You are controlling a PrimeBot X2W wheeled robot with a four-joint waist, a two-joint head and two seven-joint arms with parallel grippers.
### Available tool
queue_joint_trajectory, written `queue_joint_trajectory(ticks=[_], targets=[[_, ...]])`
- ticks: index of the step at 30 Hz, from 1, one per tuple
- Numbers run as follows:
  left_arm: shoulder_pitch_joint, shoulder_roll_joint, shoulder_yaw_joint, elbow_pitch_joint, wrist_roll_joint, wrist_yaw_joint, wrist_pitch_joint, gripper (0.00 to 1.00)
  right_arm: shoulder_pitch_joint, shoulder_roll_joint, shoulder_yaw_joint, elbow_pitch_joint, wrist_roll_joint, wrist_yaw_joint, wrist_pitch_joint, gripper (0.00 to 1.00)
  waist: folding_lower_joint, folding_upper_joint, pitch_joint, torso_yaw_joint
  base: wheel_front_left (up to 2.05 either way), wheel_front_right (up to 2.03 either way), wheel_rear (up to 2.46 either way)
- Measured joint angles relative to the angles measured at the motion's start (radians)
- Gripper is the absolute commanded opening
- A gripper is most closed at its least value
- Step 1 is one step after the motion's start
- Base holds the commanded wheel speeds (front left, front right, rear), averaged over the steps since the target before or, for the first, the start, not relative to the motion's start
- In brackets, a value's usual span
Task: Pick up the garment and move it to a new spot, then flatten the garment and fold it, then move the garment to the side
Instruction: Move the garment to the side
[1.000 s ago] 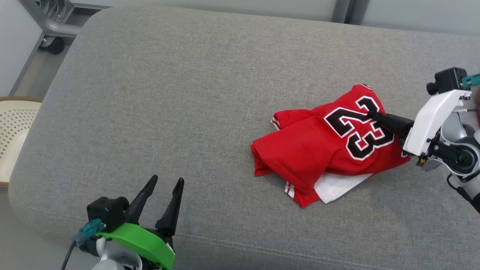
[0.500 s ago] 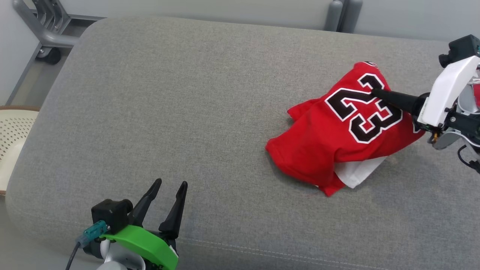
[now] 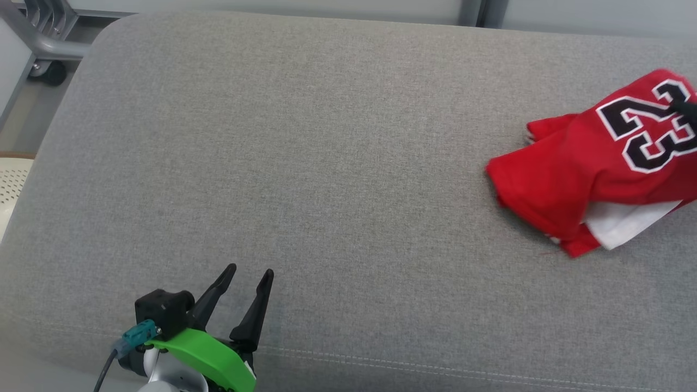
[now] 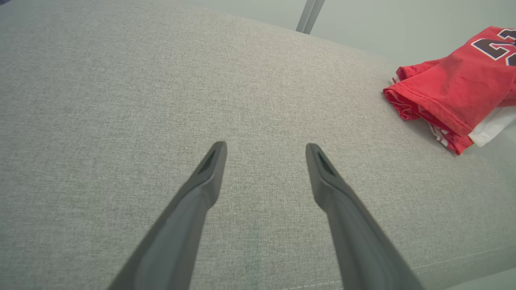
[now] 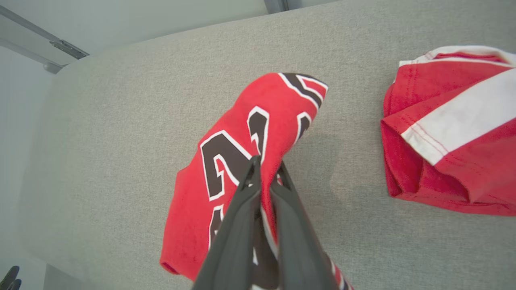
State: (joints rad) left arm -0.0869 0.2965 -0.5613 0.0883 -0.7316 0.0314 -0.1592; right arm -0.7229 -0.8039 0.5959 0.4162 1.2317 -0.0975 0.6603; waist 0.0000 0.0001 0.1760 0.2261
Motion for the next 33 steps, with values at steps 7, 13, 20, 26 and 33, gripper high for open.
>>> queue_joint_trajectory(ticks=[7,13,20,26,33], targets=[[-0.002,0.000,-0.002,-0.004,0.000,-0.002,0.002,1.00,-0.101,-0.013,0.016,-0.027,-0.107,0.000,-0.049,0.00,0.0000,0.0000,0.018,-0.020,0.00,0.00,0.00],[-0.027,-0.005,-0.014,-0.007,0.000,-0.010,0.014,1.00,-0.102,-0.012,0.023,-0.018,-0.123,-0.001,-0.049,0.00,0.0000,0.0000,0.033,-0.030,0.00,0.00,0.00],[-0.027,-0.004,-0.014,0.001,0.000,-0.011,0.015,1.00,-0.126,0.060,0.015,-0.019,-0.092,-0.001,-0.049,0.00,0.0000,0.0000,0.045,-0.046,0.00,0.00,0.00],[-0.029,-0.005,-0.018,0.002,0.000,-0.012,0.022,1.00,-0.176,0.118,-0.031,-0.029,-0.021,-0.006,-0.045,0.00,0.0000,0.0000,0.048,-0.056,0.00,0.00,0.00],[-0.031,-0.003,-0.014,0.001,0.000,-0.012,0.027,1.00,-0.223,0.108,-0.091,-0.019,0.020,-0.019,-0.030,0.00,0.0000,0.0000,0.074,-0.064,0.00,0.00,0.00]])
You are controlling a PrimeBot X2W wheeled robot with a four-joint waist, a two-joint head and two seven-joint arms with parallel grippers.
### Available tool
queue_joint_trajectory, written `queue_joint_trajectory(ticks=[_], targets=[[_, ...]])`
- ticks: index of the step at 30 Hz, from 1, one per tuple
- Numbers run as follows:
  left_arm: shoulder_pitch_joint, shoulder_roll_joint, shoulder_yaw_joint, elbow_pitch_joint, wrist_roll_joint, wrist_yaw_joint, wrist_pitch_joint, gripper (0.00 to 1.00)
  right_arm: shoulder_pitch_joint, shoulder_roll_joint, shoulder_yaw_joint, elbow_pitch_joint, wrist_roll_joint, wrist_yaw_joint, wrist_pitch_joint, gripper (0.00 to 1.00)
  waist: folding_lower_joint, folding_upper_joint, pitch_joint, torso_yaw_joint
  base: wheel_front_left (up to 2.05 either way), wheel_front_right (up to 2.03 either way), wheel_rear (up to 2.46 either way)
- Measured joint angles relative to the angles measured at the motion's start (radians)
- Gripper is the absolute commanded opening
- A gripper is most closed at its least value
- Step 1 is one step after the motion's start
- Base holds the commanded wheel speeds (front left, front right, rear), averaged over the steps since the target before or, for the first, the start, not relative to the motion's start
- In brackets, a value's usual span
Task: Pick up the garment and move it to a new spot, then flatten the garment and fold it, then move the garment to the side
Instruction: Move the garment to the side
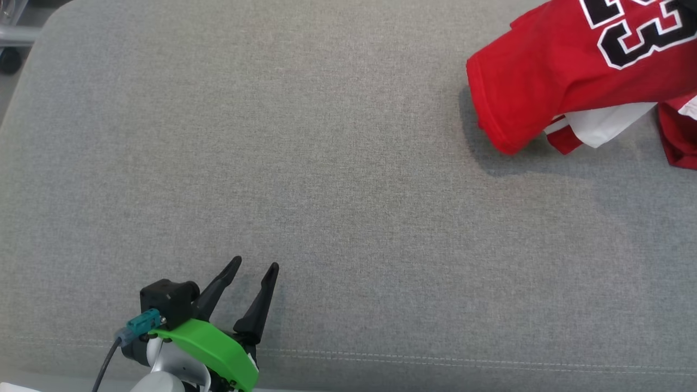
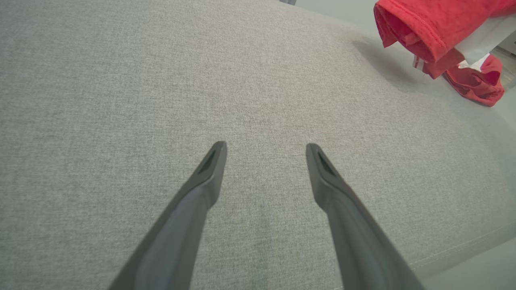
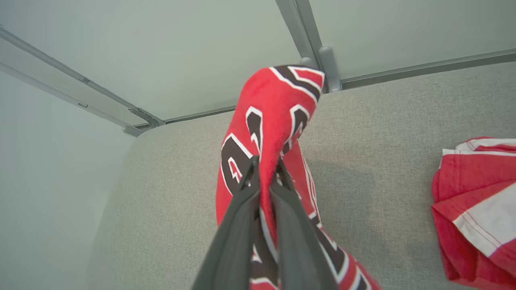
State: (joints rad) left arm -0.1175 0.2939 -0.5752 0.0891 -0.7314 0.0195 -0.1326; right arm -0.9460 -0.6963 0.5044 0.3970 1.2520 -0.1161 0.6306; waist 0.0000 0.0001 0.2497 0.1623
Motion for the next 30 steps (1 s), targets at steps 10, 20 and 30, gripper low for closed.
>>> queue_joint_trajectory(ticks=[10,20,30], targets=[[-0.011,0.019,0.024,-0.026,0.001,0.013,0.006,1.00,0.000,-0.079,-0.008,0.066,-0.031,-0.008,0.021,0.00,0.0000,0.0000,0.064,-0.020,0.00,0.00,0.00],[-0.039,0.036,0.042,-0.059,0.006,0.026,0.009,1.00,-0.022,-0.091,-0.046,0.087,-0.049,-0.009,-0.019,0.00,0.0000,0.0000,0.138,-0.063,0.00,0.00,0.00],[-0.052,0.041,0.049,-0.068,0.009,0.034,0.018,1.00,-0.071,-0.098,-0.098,0.114,-0.055,-0.009,-0.074,0.00,0.0000,0.0000,0.200,-0.104,0.00,0.00,0.00]])
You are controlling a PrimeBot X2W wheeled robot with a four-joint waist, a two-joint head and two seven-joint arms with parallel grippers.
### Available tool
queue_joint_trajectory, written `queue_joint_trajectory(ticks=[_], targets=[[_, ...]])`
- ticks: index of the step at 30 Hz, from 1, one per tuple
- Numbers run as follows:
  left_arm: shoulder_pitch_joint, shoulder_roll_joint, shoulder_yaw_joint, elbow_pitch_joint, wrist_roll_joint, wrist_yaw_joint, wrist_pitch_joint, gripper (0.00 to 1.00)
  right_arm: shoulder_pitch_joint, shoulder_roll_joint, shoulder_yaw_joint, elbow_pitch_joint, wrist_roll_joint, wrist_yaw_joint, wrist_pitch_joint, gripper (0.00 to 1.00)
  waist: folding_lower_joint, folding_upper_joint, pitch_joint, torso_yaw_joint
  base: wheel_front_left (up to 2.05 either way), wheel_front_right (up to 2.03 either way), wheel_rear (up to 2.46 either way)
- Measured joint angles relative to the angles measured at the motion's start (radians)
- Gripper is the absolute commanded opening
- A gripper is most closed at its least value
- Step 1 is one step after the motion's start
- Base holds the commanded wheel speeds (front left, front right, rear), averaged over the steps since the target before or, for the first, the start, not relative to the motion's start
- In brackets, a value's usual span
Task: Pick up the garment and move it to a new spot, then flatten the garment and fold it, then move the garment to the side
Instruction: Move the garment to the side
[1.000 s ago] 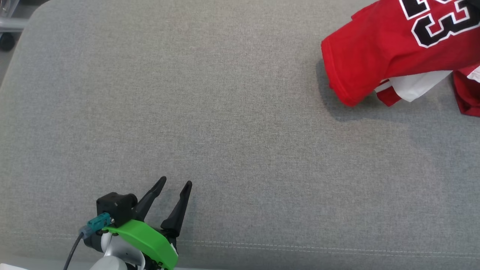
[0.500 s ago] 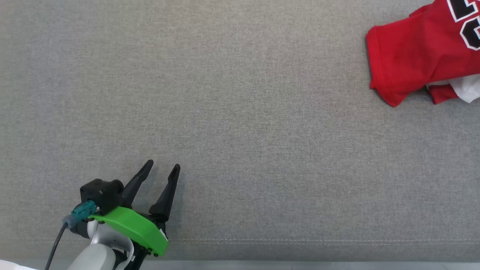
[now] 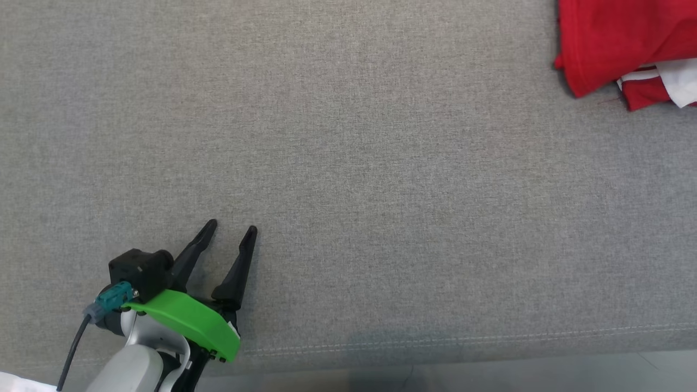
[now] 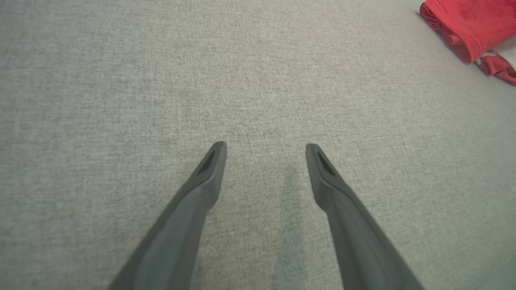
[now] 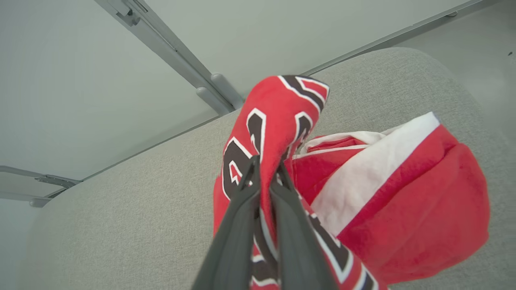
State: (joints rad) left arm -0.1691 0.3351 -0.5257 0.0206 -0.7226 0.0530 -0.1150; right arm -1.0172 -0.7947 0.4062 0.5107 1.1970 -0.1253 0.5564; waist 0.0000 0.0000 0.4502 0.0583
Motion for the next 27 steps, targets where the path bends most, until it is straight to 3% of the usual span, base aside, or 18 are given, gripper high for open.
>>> queue_joint_trajectory(ticks=[14,16,17,18,19,20,27], targets=[[-0.012,0.012,0.013,-0.015,0.006,0.010,0.001,1.00,-0.019,-0.068,0.001,0.058,-0.088,0.000,-0.056,0.00,0.0000,0.0000,0.042,-0.032,0.00,0.00,0.00],[-0.012,0.012,0.015,-0.019,0.006,0.010,0.001,1.00,-0.019,-0.073,0.004,0.071,-0.106,0.000,-0.075,0.25,0.0000,0.0000,0.049,-0.034,0.00,0.00,0.00],[-0.012,0.012,0.016,-0.020,0.006,0.010,0.001,1.00,-0.019,-0.071,0.005,0.079,-0.114,0.000,-0.092,0.18,0.0000,0.0000,0.052,-0.035,0.00,0.00,0.00],[-0.013,0.012,0.017,-0.022,0.006,0.011,0.001,1.00,-0.018,-0.071,0.008,0.086,-0.121,0.000,-0.103,0.31,0.0000,0.0000,0.055,-0.036,0.00,0.00,0.00],[-0.014,0.012,0.018,-0.025,0.006,0.011,0.001,1.00,-0.018,-0.071,0.013,0.092,-0.134,0.000,-0.120,0.84,0.0000,0.0000,0.059,-0.037,0.00,0.00,0.00],[-0.014,0.012,0.019,-0.027,0.006,0.011,0.001,1.00,-0.017,-0.069,0.015,0.099,-0.157,0.000,-0.151,1.00,0.0000,0.0000,0.062,-0.038,0.00,0.00,0.00],[-0.029,0.017,0.022,-0.040,0.010,0.013,0.001,1.00,0.030,-0.020,0.030,0.171,-0.214,0.000,-0.268,1.00,0.0000,0.0000,0.083,-0.042,0.00,0.00,0.00]])
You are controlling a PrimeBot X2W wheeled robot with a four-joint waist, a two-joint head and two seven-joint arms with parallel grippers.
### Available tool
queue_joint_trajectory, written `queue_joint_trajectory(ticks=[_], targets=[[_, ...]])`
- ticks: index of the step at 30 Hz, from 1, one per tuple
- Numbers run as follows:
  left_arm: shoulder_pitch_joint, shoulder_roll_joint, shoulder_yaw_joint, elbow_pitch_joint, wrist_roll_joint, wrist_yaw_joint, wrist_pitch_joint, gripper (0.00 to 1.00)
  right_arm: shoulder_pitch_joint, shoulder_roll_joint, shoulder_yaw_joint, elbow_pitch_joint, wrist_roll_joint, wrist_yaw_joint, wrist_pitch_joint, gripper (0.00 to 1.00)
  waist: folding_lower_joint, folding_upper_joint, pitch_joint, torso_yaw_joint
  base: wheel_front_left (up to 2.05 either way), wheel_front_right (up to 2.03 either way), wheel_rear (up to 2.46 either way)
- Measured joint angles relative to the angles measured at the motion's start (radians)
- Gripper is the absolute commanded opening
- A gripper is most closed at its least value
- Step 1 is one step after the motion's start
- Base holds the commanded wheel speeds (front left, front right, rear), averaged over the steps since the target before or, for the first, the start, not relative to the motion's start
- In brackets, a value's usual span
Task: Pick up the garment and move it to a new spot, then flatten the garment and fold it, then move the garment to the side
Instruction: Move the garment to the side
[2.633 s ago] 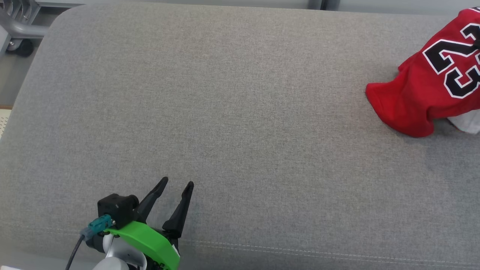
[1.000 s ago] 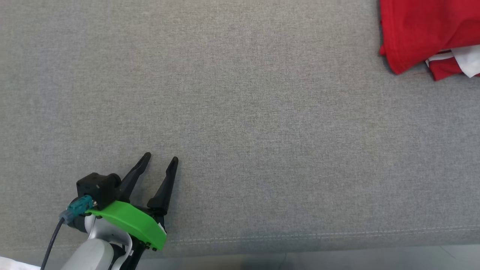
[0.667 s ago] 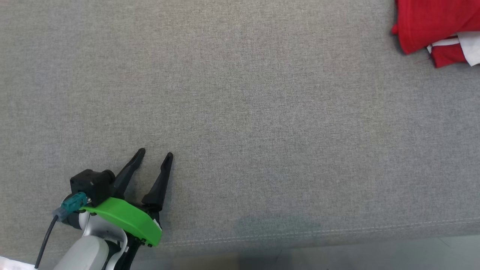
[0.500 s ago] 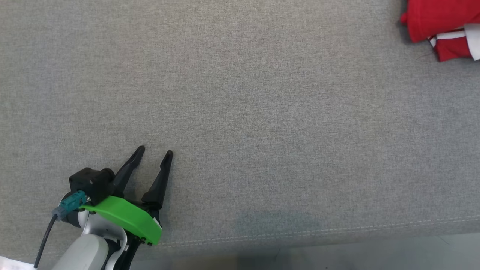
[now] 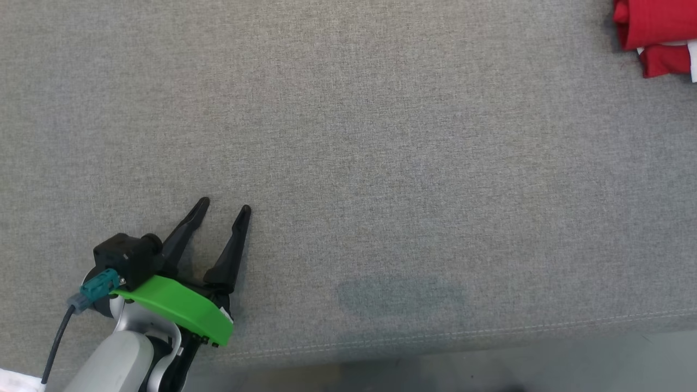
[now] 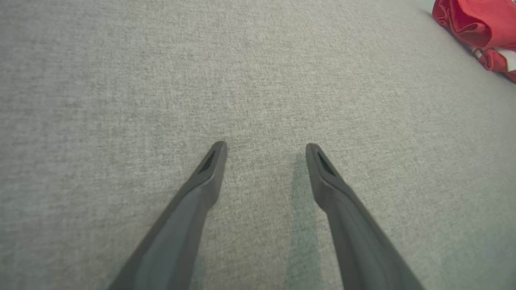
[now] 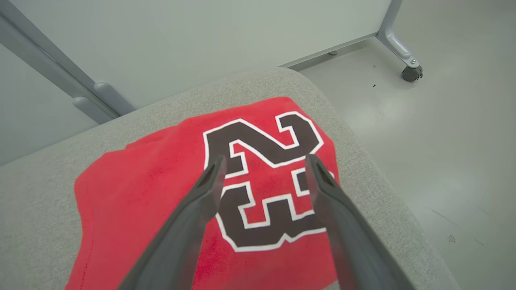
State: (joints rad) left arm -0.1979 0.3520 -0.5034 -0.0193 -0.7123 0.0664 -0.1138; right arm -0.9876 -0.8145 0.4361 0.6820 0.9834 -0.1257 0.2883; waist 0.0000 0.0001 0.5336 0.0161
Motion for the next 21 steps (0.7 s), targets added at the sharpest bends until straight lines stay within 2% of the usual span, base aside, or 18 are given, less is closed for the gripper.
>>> queue_joint_trajectory(ticks=[12,16,21], targets=[[-0.013,-0.002,-0.001,0.009,0.004,0.000,0.000,1.00,0.048,0.028,0.002,0.128,-0.079,0.000,-0.179,1.00,0.0000,0.0000,-0.005,-0.001,0.00,0.00,0.00],[-0.019,-0.009,-0.005,0.023,0.006,0.000,-0.003,1.00,0.075,0.037,0.000,0.177,-0.086,0.000,-0.208,1.00,0.0000,0.0000,-0.021,0.003,0.00,0.00,0.00],[-0.022,-0.027,-0.003,0.051,0.006,0.000,-0.026,1.00,0.098,0.055,0.005,0.181,-0.100,0.000,-0.274,1.00,0.0000,0.0000,-0.053,0.010,0.00,0.00,0.00]])
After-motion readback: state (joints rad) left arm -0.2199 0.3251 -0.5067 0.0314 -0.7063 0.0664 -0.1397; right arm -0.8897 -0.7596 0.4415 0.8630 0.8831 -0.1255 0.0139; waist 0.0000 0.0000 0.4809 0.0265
